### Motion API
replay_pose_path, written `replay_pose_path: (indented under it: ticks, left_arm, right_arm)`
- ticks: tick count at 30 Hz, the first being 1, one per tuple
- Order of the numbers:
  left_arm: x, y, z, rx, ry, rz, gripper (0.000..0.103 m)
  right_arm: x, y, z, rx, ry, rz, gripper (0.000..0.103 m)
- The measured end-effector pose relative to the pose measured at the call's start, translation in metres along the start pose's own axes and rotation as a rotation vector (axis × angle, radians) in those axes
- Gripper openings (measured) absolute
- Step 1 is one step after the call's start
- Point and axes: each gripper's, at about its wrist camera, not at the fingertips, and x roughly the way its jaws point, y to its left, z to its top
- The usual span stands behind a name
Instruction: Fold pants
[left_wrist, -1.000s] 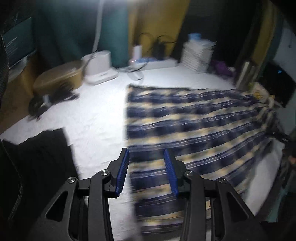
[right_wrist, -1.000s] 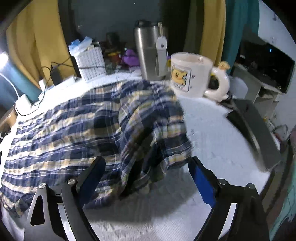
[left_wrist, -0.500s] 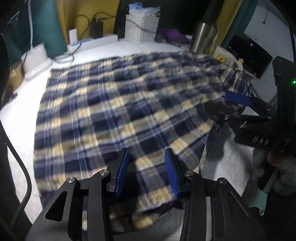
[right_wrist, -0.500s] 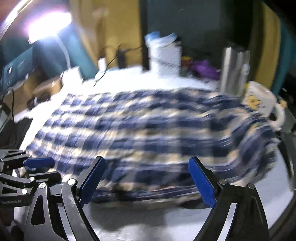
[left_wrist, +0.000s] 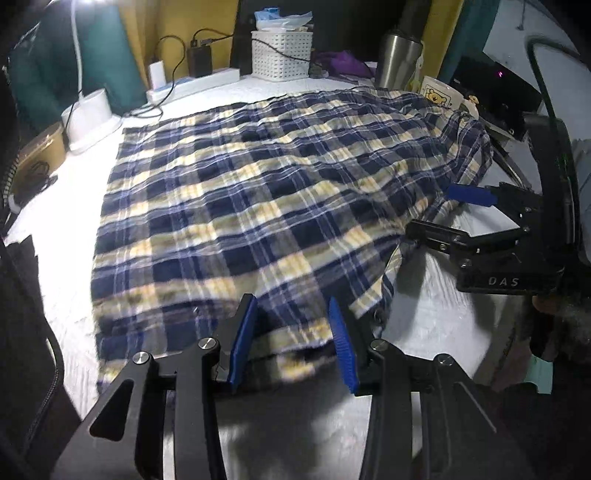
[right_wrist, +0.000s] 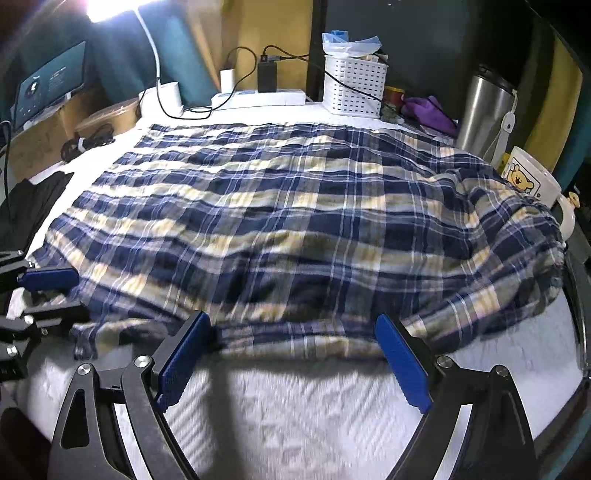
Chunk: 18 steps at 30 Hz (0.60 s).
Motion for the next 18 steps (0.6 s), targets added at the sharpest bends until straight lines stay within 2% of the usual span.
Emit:
replay_pose_path:
  ticks: [2,5,10,11,12,14,18]
  left_arm:
    - [-0.005,0.004,0.002,-0.009,-0.005,-0.007,0.04]
    - [-0.011,0.01,0.01,0.005,-0.028,0.033,0.04]
    - [-0.008,0.02,0.042,-0.013,-0.063,0.045,0.04]
    - [-0.005,0.02,0.049,-0.012,-0.069,0.047,0.04]
    - [-0.003,0.02,0.054,-0.009,-0.073,0.048,0.04]
    - [0.003,0.02,0.068,-0.001,-0.084,0.043,0.04]
    - [0.022,0.019,0.088,0.014,-0.077,0.029,0.04]
  right_arm:
    - [-0.005,-0.003,0.0,0.018,-0.014,0.015,0.092]
    - [-0.017,-0.012,0.003,0.041,-0.048,0.024,0.092]
    - [-0.024,-0.028,0.028,0.055,-0.124,0.016,0.092]
    - [-0.023,-0.03,0.032,0.053,-0.13,0.017,0.088]
    - [-0.02,-0.032,0.038,0.046,-0.136,0.02,0.074]
    - [-0.011,-0.035,0.049,0.03,-0.128,0.02,0.06]
    - [0.011,-0.042,0.069,0.021,-0.113,0.019,0.054]
